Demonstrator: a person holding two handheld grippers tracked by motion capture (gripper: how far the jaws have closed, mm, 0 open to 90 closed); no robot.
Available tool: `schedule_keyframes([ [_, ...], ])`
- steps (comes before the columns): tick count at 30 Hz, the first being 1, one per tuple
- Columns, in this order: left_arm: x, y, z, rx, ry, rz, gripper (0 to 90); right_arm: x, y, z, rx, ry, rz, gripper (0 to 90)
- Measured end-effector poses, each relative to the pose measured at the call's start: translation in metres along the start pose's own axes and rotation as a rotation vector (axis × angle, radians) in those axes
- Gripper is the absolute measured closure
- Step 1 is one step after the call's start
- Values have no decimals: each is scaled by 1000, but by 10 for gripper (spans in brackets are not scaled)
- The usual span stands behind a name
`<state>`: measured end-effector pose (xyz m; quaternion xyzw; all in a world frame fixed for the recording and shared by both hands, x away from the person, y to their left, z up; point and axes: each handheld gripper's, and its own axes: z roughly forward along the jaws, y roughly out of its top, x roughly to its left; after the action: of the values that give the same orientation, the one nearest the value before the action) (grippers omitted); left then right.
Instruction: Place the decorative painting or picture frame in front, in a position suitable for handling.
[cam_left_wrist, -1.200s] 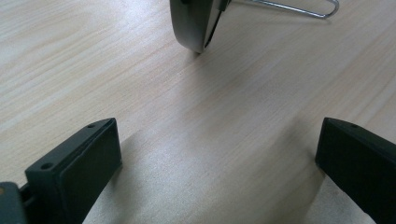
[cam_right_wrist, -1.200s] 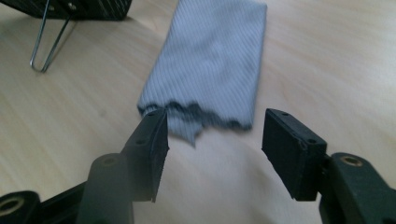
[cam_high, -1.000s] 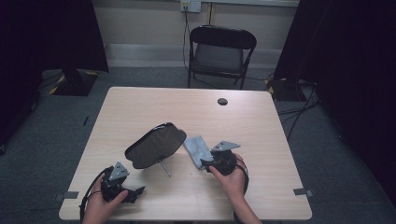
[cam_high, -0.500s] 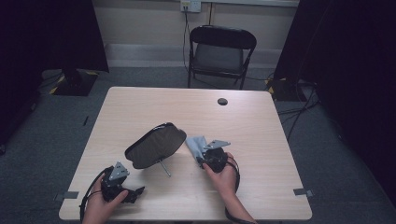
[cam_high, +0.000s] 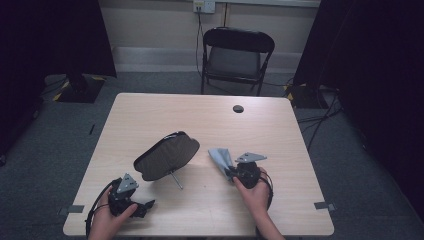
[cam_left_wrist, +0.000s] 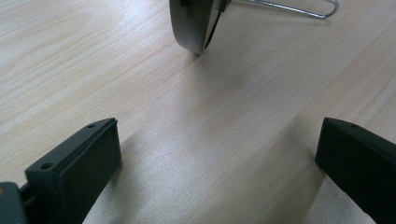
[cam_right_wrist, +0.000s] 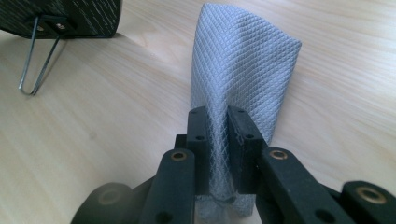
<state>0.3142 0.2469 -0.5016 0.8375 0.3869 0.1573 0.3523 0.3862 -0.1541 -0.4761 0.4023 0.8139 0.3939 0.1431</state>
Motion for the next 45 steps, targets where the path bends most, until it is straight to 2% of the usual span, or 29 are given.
schedule_keyframes([
  [2,0,0,0,0,0,0,0,-4,-3,-10,-3,-3,1,808],
  [9,0,0,0,0,1,-1,0,-26,-25,-48,14,-61,-22,807],
  [17,0,0,0,-2,0,-2,0,-45,-57,-81,14,-90,4,805],
  [20,0,0,0,-2,0,-2,0,-47,-64,-87,23,-100,6,805],
  [24,0,0,0,-2,0,-2,0,-48,-67,-92,49,-133,-37,803],
  [36,0,0,0,-2,0,-2,0,-54,-76,-96,64,-150,-25,787],
  [43,0,0,0,-2,1,-1,0,-54,-77,-96,55,-148,-26,737],
  [44,0,0,0,-2,2,-2,0,-55,-76,-98,40,-142,-10,681],
  [45,0,0,0,-2,2,-2,0,-55,-76,-99,36,-140,-7,662],
])
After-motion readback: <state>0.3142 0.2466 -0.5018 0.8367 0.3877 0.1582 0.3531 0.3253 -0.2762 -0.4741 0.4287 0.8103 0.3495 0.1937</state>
